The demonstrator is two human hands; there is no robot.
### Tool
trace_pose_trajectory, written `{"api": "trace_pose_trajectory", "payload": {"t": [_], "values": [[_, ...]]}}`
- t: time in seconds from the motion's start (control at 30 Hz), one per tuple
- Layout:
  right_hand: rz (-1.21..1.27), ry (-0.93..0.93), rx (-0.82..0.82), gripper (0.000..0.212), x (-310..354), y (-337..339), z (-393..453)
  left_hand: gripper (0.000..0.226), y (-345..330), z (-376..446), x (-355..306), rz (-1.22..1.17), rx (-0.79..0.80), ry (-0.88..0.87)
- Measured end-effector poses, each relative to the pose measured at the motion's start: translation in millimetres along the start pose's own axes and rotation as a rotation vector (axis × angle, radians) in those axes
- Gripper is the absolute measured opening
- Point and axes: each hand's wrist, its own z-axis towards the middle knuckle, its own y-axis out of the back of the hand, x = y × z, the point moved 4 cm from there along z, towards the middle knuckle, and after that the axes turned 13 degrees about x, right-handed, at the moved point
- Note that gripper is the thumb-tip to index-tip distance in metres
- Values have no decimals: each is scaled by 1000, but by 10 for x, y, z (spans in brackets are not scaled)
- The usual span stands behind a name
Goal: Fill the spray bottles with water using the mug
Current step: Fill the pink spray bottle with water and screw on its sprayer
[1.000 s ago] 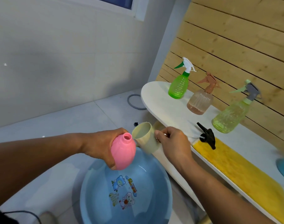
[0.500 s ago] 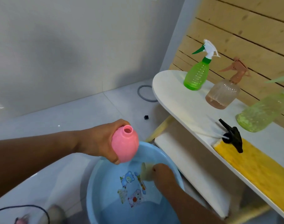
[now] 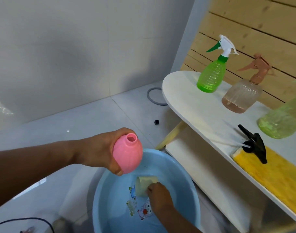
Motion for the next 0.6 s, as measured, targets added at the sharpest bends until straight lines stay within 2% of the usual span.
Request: {"api": "trace_pose_trajectory", "payload": {"t": [0.13,0.27,0.4,0.6], "values": [[433,13,-50,26,51,117,-65,95,44,-37,-20,16,-27,-17],[824,-4,-22,22,28,295,-271,96,70,-82,-21,14,-34,-12],[932,37,-40,22,82,607,-570,94,95,-148,-51,23,-41,-9],[904,135,-142,24,150,1273,-1130,95,113,-206,-87,47,-48,-6]]}}
